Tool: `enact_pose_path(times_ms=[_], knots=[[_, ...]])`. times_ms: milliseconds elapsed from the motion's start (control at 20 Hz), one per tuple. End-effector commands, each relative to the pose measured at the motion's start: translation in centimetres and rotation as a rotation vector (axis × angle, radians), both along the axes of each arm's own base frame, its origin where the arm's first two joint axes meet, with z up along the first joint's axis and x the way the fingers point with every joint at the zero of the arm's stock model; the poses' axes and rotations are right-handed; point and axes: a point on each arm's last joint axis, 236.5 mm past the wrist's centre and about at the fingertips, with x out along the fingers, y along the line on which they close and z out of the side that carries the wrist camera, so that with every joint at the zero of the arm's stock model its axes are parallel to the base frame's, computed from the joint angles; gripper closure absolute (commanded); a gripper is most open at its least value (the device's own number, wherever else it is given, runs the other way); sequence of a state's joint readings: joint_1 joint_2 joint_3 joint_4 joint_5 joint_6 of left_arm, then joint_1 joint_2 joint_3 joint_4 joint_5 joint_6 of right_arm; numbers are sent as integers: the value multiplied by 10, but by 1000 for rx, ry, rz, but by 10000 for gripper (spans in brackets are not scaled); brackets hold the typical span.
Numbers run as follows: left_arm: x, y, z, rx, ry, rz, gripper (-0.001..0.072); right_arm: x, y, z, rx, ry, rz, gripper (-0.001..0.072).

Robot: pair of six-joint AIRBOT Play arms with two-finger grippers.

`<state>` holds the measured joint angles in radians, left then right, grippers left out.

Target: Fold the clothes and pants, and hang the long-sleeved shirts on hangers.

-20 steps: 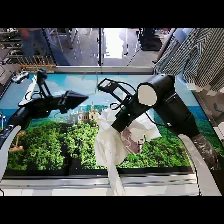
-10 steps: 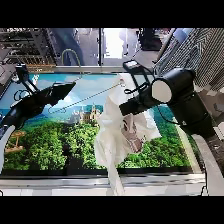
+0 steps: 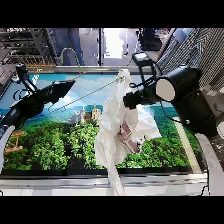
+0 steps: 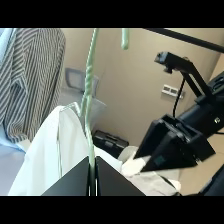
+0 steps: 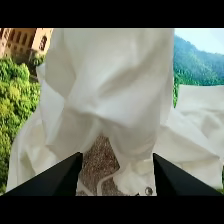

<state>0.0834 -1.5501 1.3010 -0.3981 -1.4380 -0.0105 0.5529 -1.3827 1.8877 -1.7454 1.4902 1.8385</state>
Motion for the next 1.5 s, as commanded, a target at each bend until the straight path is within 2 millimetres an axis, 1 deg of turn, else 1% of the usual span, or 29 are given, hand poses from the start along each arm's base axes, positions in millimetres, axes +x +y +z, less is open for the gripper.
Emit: enact_pose_path(times_ms=[0,50,100,200,300,350,450,500,550,600,650,750,850,900,1050,1100,1200,1250,1300,1450], knots=[[1,-2,-5,20,6,3,693,41,1,30,145,-167,-91,186],[1,-2,-5,20,5,3,692,48,6,33,190,-184,-101,187],[1,-2,-5,20,6,3,692,51,11,31,215,-176,-95,188],[1,-2,-5,20,6,3,692,58,17,12,203,-140,-94,191],[1,-2,-5,19,9,1,692,75,18,-7,172,-139,-102,193],[1,-2,-5,19,9,1,693,84,23,-14,180,-145,-97,192],[1,-2,-5,19,9,1,692,103,25,-20,200,-172,-103,199],[1,-2,-5,19,9,1,692,109,22,-23,205,-178,-116,208],[1,-2,-5,19,9,1,692,114,16,-26,207,-176,-134,257],[1,-2,-5,19,9,1,692,117,10,-29,203,-171,-147,370],[1,-2,-5,19,9,1,692,120,5,-30,201,-172,-156,522],[1,-2,-5,21,9,1,692,121,-1,-27,182,-187,-144,684],[0,-4,-9,34,29,-10,692,122,-1,-17,158,-212,-107,689],[-2,-6,-15,54,55,-26,692,121,0,-9,148,-227,-87,689],[-15,-17,-49,180,139,-103,692,115,-3,12,86,-253,-12,690],[-22,-19,-52,195,148,-134,691,112,-2,15,62,-256,27,690],[-38,-21,-44,170,128,-202,691,108,2,11,29,-242,93,690],[-41,-20,-40,150,141,-222,691,104,6,8,39,-223,104,690],[-41,-20,-40,146,154,-227,691,102,12,8,62,-214,118,690],[-35,-20,-44,157,164,-201,692,89,40,9,103,-202,200,690]])
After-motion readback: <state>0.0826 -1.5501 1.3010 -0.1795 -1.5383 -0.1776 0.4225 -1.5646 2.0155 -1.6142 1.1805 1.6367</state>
